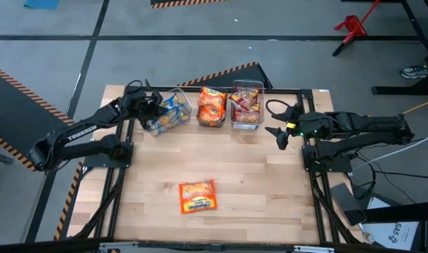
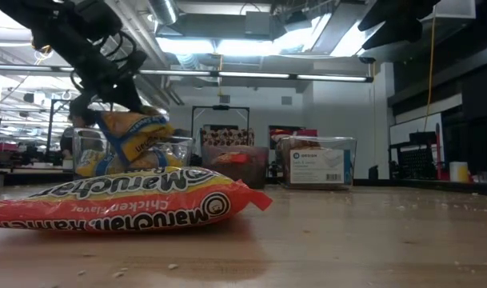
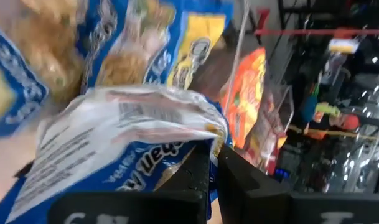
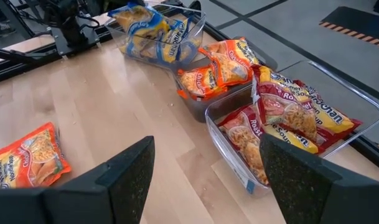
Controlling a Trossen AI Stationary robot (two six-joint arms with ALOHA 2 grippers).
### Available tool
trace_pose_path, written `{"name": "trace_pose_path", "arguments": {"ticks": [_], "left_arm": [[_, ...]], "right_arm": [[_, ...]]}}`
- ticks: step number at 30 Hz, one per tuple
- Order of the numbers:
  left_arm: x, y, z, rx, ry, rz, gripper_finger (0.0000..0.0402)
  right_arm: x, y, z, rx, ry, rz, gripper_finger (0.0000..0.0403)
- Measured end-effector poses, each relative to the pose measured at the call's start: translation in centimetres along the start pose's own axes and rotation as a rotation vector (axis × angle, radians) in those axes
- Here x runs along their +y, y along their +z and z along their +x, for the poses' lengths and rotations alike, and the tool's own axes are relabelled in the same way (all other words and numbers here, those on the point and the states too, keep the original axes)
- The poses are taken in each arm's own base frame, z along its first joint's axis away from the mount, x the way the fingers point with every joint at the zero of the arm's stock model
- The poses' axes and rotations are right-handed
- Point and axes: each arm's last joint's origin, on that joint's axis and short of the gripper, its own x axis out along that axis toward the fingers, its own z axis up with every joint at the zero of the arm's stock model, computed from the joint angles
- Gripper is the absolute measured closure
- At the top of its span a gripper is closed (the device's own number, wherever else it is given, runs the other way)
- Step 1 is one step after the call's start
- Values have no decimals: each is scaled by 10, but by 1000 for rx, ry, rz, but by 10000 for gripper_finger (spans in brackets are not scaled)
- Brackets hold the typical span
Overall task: Sort Maruchan noodles
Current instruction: Put the blue noodle pack into the left transparent bin
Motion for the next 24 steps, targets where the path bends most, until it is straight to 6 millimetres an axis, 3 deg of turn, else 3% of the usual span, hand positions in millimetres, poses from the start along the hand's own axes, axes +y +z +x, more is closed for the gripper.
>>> {"name": "trace_pose_path", "arguments": {"ticks": [5,15,24], "left_arm": [[7,7,-12,-140,38,-16,390],[34,11,-22,-263,292,-23,387],[26,15,-22,-381,199,-11,386]], "right_arm": [[0,-1,0,9,-4,-4,125],[-1,-2,0,18,-9,-12,125],[-1,-2,0,18,-9,-12,125]]}}
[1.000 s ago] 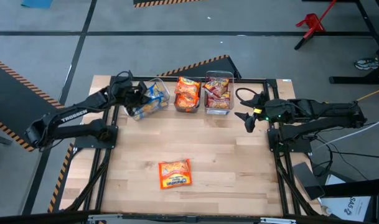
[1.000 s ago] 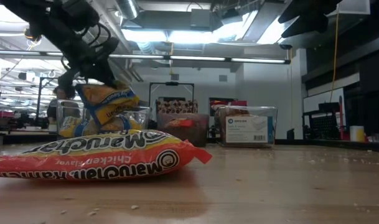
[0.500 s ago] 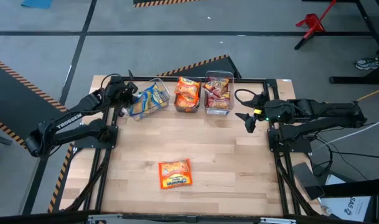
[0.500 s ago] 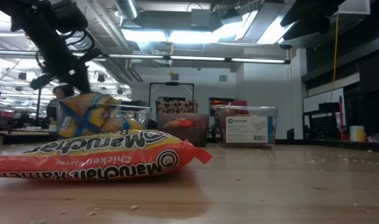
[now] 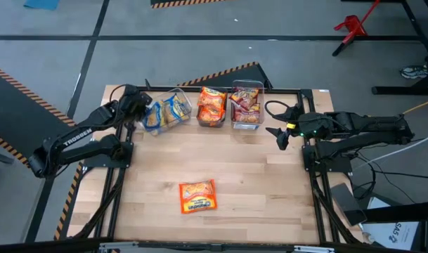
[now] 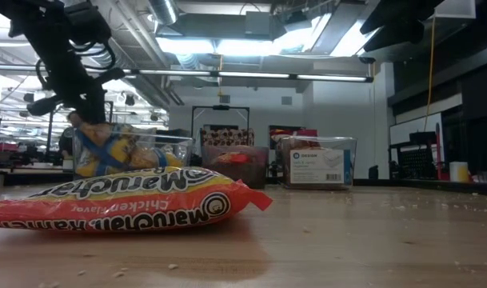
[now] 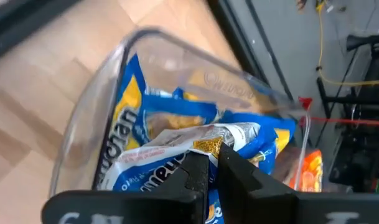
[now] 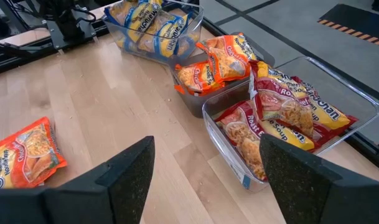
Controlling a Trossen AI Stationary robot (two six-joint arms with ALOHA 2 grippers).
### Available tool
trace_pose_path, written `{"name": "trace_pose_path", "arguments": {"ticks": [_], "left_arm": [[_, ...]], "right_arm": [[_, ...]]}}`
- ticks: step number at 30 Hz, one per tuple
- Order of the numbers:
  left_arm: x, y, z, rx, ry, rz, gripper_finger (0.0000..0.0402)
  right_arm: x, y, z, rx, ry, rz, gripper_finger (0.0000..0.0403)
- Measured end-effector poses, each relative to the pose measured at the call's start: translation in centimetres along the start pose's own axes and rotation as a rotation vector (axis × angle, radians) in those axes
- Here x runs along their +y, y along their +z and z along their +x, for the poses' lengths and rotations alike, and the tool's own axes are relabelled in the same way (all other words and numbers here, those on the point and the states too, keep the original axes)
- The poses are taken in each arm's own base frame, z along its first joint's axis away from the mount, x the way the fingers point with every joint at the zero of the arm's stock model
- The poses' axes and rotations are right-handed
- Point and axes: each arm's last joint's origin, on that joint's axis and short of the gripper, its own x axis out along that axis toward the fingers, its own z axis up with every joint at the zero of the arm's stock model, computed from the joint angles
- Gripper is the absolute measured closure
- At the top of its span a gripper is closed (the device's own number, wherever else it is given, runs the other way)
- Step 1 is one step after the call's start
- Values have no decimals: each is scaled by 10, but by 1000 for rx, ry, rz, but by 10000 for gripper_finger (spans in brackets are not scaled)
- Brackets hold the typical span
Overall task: Sort Maruchan noodles
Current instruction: Put the blue noodle pack into the left transparent bin
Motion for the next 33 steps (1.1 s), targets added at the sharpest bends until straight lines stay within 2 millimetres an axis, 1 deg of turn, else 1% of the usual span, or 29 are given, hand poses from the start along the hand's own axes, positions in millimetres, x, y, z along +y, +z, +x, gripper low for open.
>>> {"name": "trace_pose_path", "arguments": {"ticks": [5,11,14,20,23,26,29,33], "left_arm": [[0,1,-2,-17,-12,85,386],[0,-1,-1,36,0,143,382],[1,-1,-1,35,5,188,364],[10,2,-1,-34,101,259,305],[8,2,-2,-53,81,253,282],[4,3,-4,-68,25,240,271],[1,4,-8,-82,-31,259,268],[1,5,-11,-102,-50,268,269]], "right_arm": [[0,0,0,1,0,0,125],[0,0,0,4,-1,-2,125],[0,-1,0,8,-2,-4,125],[0,-1,2,19,-7,-10,125],[2,-2,5,36,0,-11,125],[5,-3,9,66,23,-11,125],[7,-4,13,89,32,-18,125],[10,-5,18,107,30,-28,125]]}}
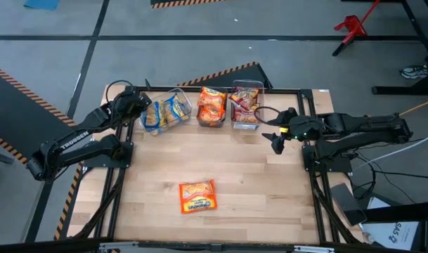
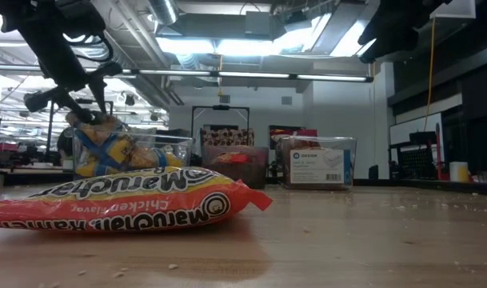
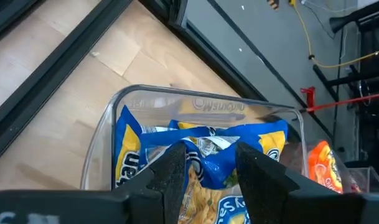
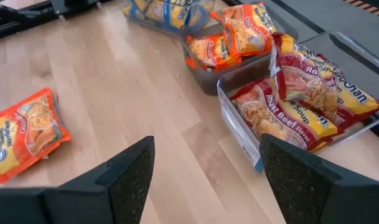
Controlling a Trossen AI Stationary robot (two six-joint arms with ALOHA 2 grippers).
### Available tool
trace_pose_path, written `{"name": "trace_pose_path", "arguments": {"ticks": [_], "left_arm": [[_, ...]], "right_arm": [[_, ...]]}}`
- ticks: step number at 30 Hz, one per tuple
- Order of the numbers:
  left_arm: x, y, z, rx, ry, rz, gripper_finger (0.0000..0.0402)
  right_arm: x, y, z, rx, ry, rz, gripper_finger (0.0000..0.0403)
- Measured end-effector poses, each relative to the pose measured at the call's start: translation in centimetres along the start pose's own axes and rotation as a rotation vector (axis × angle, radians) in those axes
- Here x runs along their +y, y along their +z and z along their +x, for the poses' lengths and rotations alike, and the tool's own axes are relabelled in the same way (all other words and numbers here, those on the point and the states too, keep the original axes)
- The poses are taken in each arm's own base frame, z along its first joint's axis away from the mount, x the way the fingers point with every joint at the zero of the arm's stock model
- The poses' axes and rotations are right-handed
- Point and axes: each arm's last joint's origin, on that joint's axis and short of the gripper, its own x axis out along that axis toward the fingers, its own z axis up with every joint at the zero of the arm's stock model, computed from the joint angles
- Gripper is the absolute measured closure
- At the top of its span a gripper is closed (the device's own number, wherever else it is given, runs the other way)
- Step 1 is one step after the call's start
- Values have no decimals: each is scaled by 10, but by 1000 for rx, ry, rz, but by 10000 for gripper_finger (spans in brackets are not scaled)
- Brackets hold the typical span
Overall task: Sort Maruchan noodles
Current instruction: Put the blue noodle pack into the left transparent bin
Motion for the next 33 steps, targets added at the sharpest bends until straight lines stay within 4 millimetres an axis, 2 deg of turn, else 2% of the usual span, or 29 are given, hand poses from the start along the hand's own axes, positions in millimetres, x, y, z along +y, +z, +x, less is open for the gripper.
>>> {"name": "trace_pose_path", "arguments": {"ticks": [5,8,12,18,22,25,27,30,33], "left_arm": [[3,-2,0,33,34,14,269],[5,-1,0,-4,51,-7,266],[-2,4,-5,-87,-41,-57,253],[0,6,-9,-83,-58,-39,231],[-12,9,-15,-34,-235,-62,225],[-29,11,-25,7,-463,32,229],[-32,10,-27,31,-511,49,233],[-28,5,-22,75,-447,102,245],[-17,-5,-9,183,-274,167,268]], "right_arm": [[1,0,2,11,-2,-6,125],[2,0,4,12,-2,-6,125],[2,0,4,18,11,-7,125],[2,0,4,19,12,-10,125],[2,0,4,19,12,-10,125],[2,0,4,19,12,-10,125],[2,0,4,18,11,-10,125],[2,0,4,17,11,-10,125],[2,0,4,18,11,-12,125]]}}
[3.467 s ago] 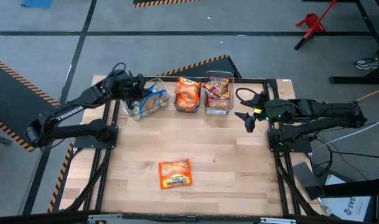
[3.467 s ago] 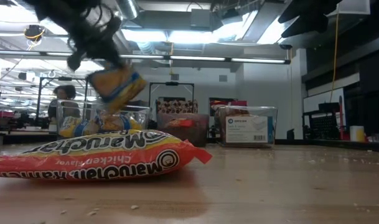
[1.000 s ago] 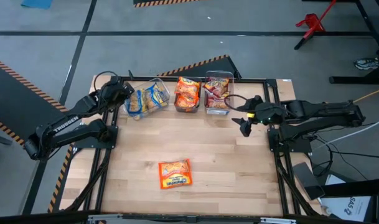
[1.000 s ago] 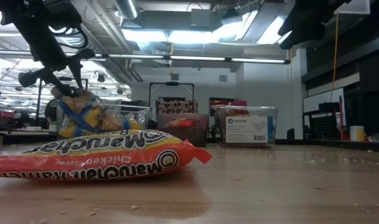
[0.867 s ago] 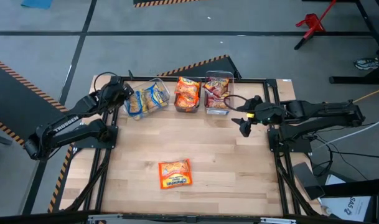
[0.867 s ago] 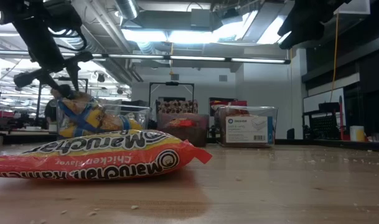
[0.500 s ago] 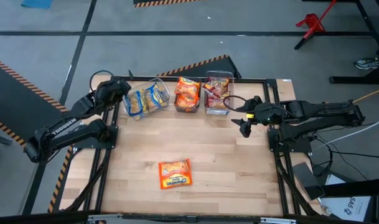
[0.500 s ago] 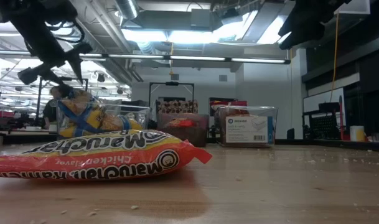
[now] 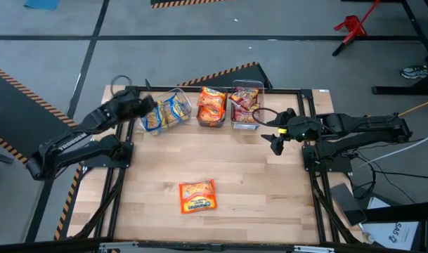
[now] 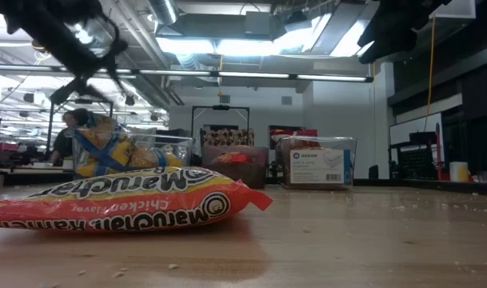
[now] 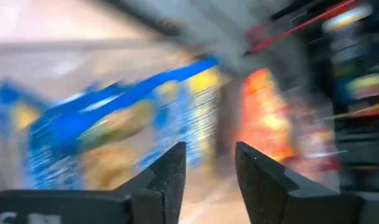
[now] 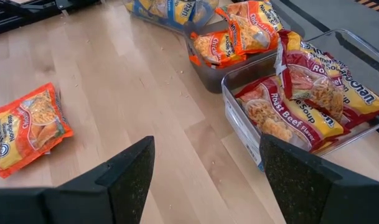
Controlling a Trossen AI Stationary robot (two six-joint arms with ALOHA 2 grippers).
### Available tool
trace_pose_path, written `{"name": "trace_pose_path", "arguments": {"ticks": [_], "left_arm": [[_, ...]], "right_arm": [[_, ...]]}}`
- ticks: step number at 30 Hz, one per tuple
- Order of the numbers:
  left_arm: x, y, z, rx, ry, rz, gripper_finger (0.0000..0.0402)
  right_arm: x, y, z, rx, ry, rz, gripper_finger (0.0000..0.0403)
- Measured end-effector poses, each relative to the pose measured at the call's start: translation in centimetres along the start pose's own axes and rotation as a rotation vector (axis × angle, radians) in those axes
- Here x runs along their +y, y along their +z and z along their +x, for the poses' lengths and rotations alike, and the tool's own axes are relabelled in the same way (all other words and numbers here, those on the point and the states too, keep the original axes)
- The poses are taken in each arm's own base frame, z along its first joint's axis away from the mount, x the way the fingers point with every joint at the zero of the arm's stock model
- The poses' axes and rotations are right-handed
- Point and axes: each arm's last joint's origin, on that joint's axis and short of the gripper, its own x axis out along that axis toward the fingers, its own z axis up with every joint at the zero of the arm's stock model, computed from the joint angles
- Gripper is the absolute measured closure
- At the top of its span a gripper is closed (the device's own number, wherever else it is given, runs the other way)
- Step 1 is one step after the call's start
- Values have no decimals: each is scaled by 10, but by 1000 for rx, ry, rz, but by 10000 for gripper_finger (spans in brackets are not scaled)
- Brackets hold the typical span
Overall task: Sort Maruchan noodles
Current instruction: Put the blue noodle pack into the left transparent bin, then put the orange noodle pack into the black bin
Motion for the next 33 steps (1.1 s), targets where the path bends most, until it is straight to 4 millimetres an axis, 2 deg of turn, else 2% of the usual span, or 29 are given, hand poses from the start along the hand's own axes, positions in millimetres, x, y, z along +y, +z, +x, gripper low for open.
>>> {"name": "trace_pose_path", "arguments": {"ticks": [2,8,15,21,23,27,33], "left_arm": [[6,-4,7,33,93,22,282],[9,-6,21,40,197,115,312],[20,-6,21,-61,382,86,330],[24,-7,20,-67,426,35,332],[20,-6,21,-72,378,26,332],[-3,3,16,-93,130,58,332],[-45,20,-22,-82,-261,180,332]], "right_arm": [[0,0,0,0,0,0,125],[0,0,0,0,-1,0,125],[0,0,0,0,0,4,125],[0,0,0,-2,-2,5,125],[0,0,0,-7,-7,1,125],[1,4,0,-39,8,-12,125],[7,10,6,-78,55,-84,125]]}}
